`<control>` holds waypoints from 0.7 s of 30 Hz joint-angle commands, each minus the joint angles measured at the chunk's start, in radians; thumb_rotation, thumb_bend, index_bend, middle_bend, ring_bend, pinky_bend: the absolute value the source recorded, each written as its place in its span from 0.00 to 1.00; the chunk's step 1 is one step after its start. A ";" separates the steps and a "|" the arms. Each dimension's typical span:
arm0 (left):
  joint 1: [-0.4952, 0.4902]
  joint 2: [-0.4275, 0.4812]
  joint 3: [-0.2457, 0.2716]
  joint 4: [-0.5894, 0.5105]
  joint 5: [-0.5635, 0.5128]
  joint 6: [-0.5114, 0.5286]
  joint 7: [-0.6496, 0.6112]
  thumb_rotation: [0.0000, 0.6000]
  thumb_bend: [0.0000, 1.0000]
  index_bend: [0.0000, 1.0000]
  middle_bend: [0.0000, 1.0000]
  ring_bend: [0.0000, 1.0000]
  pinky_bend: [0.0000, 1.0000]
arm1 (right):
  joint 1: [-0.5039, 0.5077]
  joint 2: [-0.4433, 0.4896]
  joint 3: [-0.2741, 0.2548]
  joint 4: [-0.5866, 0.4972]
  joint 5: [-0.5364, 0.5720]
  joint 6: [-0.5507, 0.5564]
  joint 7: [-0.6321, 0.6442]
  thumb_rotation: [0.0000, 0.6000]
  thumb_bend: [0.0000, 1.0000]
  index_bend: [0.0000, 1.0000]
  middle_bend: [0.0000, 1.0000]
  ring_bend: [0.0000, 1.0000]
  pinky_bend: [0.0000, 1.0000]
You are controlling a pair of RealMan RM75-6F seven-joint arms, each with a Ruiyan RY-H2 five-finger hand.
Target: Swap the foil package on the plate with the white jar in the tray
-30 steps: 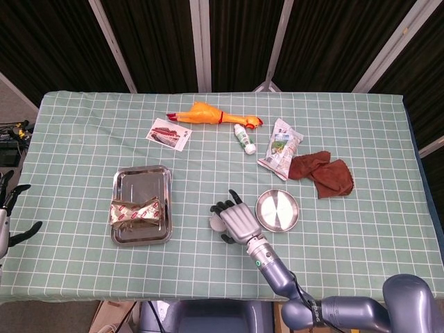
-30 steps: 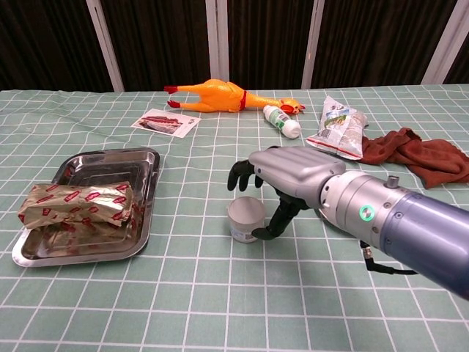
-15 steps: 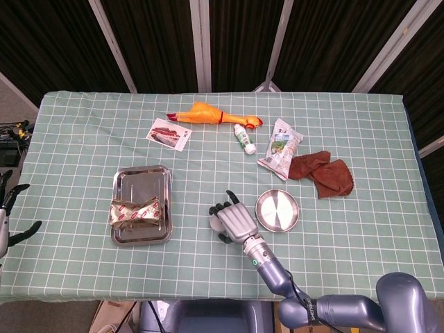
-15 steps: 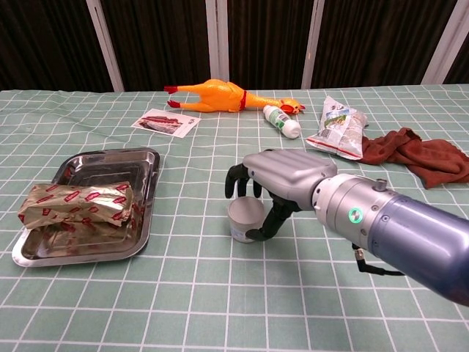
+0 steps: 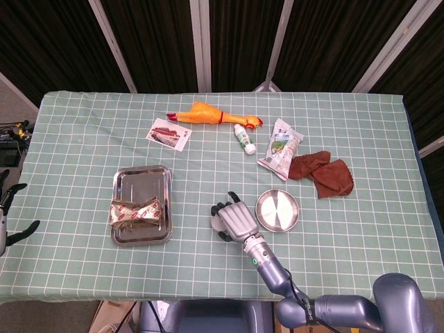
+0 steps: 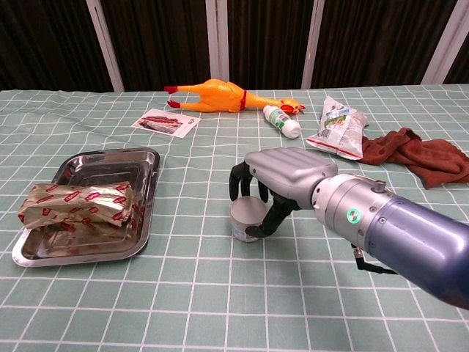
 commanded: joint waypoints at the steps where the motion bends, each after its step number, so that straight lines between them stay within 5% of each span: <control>1: 0.001 0.000 0.000 0.000 0.001 -0.001 0.000 1.00 0.22 0.24 0.03 0.00 0.09 | -0.002 -0.001 0.002 -0.003 -0.006 0.005 0.010 1.00 0.35 0.45 0.48 0.48 0.15; 9: 0.003 0.000 -0.008 0.003 -0.004 0.002 -0.004 1.00 0.22 0.24 0.03 0.00 0.09 | -0.009 0.041 0.029 -0.050 -0.022 0.034 0.028 1.00 0.35 0.46 0.48 0.48 0.15; 21: 0.012 0.006 -0.016 -0.003 -0.001 0.016 -0.016 1.00 0.23 0.24 0.03 0.00 0.09 | -0.057 0.266 0.076 -0.165 0.025 0.068 0.039 1.00 0.35 0.47 0.48 0.48 0.15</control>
